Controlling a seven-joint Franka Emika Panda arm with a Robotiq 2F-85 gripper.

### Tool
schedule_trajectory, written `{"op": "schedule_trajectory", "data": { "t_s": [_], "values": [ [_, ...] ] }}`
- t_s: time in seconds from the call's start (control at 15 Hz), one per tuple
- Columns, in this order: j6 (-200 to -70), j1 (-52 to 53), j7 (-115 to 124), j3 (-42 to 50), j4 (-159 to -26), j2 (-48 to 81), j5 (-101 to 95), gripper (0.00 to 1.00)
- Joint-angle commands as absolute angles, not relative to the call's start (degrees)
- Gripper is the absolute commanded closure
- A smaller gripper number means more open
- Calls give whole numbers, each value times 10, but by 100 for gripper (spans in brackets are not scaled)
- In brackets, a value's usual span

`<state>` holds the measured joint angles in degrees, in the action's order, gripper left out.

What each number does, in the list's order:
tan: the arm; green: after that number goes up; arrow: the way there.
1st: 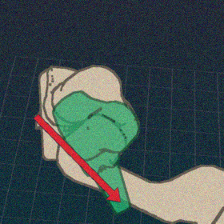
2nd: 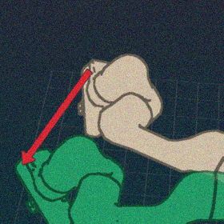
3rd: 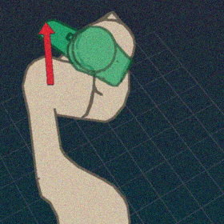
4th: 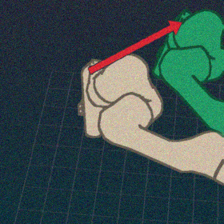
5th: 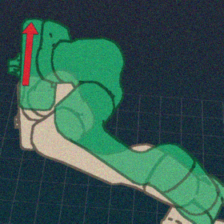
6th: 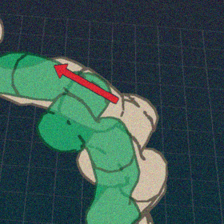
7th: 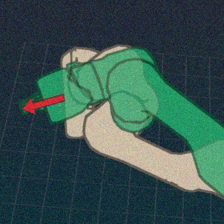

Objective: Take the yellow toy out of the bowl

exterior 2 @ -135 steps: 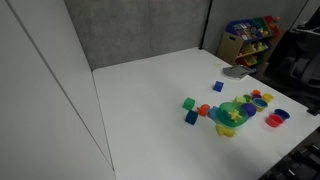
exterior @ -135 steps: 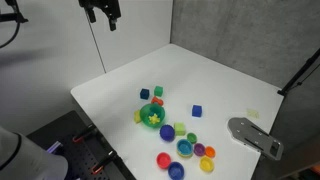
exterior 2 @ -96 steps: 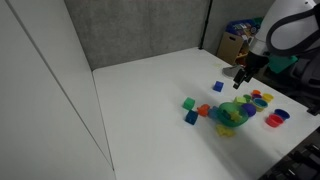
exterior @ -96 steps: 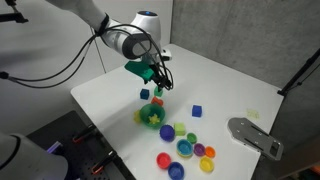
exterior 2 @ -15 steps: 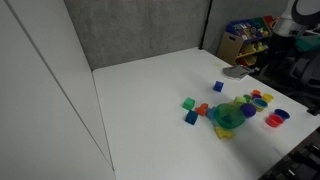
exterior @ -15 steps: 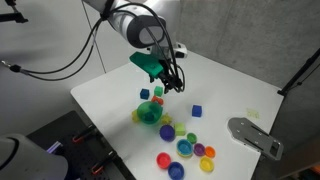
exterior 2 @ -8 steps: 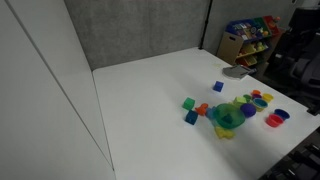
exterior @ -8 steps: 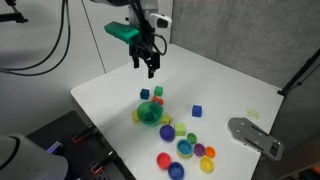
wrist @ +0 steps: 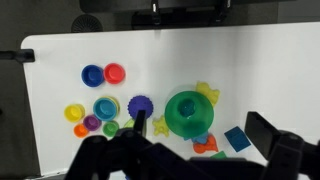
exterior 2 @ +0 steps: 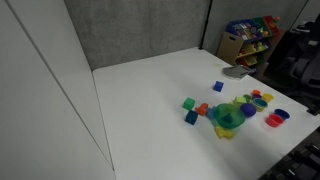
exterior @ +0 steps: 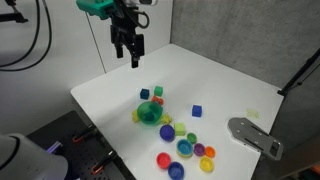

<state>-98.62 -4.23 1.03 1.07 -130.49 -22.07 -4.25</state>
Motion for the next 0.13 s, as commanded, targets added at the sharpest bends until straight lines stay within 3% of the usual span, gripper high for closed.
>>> {"op": "schedule_trajectory", "data": {
  "t_s": [0.0,0.07],
  "values": [
    [-983,-37,12,15,-1305,-226,-44,0],
    [-982,-37,12,15,-1306,-229,-44,0]
  ]
}}
